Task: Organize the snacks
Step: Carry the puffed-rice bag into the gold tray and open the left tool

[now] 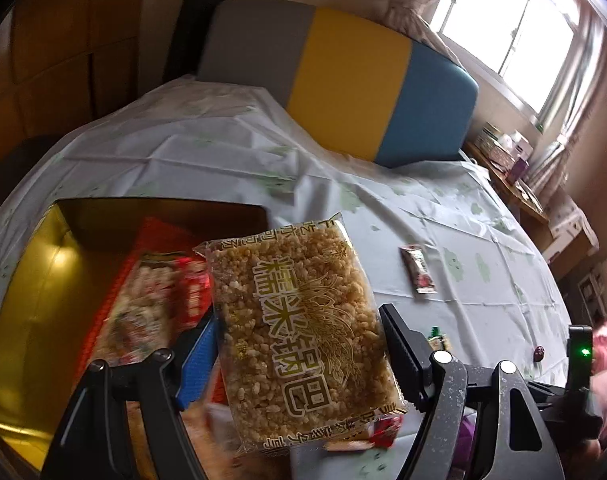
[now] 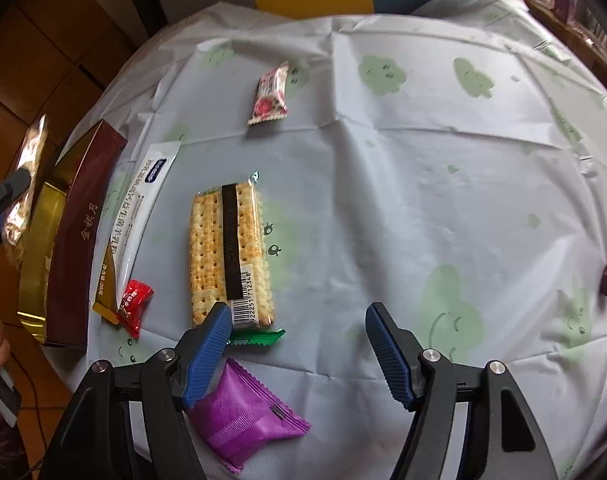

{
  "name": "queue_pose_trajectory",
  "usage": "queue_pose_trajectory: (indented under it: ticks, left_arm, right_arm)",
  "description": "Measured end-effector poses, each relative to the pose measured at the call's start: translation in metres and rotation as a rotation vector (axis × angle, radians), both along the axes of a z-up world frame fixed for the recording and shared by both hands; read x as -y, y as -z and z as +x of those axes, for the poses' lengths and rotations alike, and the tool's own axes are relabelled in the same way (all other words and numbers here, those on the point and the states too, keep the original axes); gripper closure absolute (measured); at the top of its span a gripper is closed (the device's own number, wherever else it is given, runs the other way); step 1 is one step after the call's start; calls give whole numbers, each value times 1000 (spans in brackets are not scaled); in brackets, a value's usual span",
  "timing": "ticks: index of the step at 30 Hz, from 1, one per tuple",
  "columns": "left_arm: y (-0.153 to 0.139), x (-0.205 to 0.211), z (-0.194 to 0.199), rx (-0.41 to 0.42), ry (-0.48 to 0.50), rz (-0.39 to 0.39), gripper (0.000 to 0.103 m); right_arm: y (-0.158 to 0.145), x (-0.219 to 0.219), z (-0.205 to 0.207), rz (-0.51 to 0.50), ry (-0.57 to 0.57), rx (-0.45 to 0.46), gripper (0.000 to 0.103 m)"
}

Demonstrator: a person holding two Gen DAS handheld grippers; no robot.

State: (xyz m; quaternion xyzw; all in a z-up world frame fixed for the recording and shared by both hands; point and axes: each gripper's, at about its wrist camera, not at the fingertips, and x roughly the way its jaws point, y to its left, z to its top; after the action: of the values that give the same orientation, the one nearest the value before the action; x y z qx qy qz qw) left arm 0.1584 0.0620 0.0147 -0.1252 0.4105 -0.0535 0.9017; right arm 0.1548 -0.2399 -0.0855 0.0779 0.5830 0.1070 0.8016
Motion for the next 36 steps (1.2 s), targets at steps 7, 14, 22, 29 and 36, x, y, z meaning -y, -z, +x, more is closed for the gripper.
queue_pose_trajectory:
  ticks: [7,14,22,29,36]
  left_arm:
    - [5,-52,-19,-5,-81,-1,27]
    - [17,-111,-42,-27,-191,-4,27]
    - [41,-152,-66,-79,-259,58,27]
    - [59,-153,-72,-123,-265,98,27]
    - [63,-157,-73,-122,-274,93,27]
  right_arm:
    - [-13,7,-25,18,69,40,32]
    - [-21,7,-40,6,117,93,32]
    - [-35,-26,-33,14,73,174,34]
    - [-40,-80,-13,10,-38,193,41]
    - [-35,-124,12,-1,-112,175,41]
